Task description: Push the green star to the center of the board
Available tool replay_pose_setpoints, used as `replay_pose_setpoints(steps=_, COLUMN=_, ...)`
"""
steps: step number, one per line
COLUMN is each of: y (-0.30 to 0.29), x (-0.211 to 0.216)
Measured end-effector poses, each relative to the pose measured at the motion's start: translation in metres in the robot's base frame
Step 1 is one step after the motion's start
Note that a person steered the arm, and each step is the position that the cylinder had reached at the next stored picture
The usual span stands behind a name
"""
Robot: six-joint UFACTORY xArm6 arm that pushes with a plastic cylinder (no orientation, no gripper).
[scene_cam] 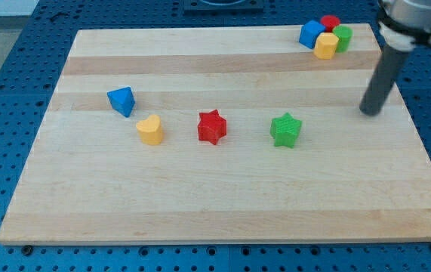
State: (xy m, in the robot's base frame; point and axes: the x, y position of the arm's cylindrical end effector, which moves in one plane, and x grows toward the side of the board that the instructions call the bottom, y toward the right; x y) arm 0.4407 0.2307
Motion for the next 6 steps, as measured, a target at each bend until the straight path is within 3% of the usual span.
replay_pose_setpoints(steps=2, y=-0.058, x=0.037)
replay_pose_setpoints(steps=3, y=-0.098, x=0.037)
replay_pose_setpoints(steps=6, y=-0.141, x=0.037)
